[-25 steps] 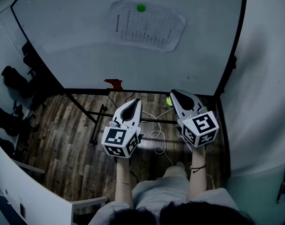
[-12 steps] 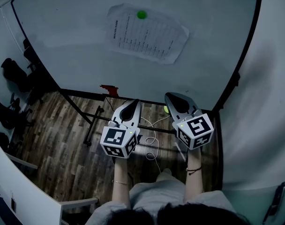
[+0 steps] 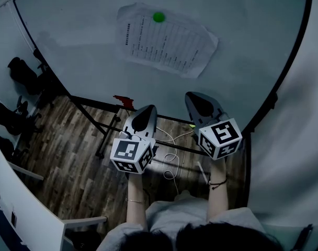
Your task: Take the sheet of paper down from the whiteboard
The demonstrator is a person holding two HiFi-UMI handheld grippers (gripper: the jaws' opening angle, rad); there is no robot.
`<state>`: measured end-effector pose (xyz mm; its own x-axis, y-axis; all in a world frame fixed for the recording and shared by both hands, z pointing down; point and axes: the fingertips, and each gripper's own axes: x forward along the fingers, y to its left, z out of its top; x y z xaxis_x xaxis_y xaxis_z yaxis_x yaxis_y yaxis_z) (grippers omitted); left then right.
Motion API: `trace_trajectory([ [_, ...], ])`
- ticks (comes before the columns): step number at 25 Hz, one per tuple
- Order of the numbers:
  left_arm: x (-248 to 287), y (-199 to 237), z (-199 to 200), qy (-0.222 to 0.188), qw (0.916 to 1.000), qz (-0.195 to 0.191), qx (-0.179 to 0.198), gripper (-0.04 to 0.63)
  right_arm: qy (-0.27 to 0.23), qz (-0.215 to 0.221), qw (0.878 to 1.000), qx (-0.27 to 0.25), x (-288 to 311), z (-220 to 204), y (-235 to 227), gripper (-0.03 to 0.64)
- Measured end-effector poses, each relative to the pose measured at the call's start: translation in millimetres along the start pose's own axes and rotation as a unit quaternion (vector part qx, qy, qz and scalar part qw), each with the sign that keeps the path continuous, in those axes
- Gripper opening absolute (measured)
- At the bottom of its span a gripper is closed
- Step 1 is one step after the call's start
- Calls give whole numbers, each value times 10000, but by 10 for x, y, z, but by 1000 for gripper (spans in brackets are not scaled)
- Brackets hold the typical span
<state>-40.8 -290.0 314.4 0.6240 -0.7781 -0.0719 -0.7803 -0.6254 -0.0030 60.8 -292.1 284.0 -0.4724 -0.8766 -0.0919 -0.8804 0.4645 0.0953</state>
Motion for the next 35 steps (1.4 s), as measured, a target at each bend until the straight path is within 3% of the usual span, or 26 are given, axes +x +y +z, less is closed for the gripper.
trace_trajectory([
  [12, 301, -42, 121, -292, 9991, 298, -20, 5, -56, 189, 9998, 95, 46, -6, -207, 1],
  [20, 383, 243, 602, -767, 9946, 608, 335, 5, -203, -327, 9981, 481, 111, 134, -464, 2],
  [30, 744, 400, 1114, -963, 9910, 225, 897, 31, -273, -916, 9921, 816, 160, 189, -655, 5],
  [35, 873, 375, 1362, -1165, 9863, 107, 1163, 58, -270, -1063, 9899, 895, 166, 202, -710, 41],
])
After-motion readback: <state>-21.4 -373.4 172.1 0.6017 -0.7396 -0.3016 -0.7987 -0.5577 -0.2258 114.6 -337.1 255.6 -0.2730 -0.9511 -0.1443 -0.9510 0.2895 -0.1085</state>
